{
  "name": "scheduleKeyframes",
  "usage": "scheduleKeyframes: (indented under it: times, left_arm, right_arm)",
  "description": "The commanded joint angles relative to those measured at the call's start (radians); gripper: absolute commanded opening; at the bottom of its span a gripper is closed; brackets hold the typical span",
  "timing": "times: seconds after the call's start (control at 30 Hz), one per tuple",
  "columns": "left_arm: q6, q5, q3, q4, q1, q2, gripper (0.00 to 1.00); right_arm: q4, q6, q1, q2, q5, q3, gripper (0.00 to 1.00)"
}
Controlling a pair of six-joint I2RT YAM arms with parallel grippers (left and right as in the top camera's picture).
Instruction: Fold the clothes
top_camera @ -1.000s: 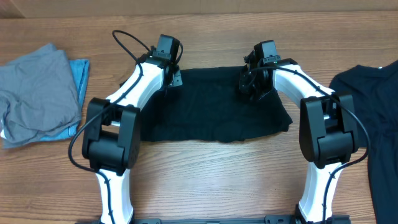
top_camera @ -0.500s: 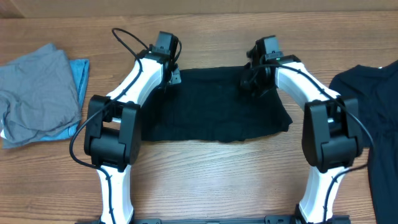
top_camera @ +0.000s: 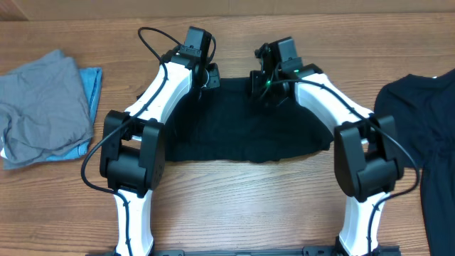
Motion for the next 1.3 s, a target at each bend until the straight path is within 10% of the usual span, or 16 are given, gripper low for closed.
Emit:
scheduleKeyframes:
  times: [0.0,0.87,1.27]
  left_arm:
    - [0.0,-0.004,0.0,0.002,0.0,0.01,0.04]
    - [0.023,-0.2,-0.136,0.09,0.031,-0.01,0.04]
    - [0.03,-0.216,-0.018,-0.039,0.031,-0.378,0.06]
  right_arm:
    - [0.011,0.001,-0.002,0.061,0.109,0.009,0.04]
    - [0.121,0.049,-0.121,0.077,0.343,0.01,0.04]
    - [-0.032,0.034,-0.216,-0.191,0.375,0.057,0.12]
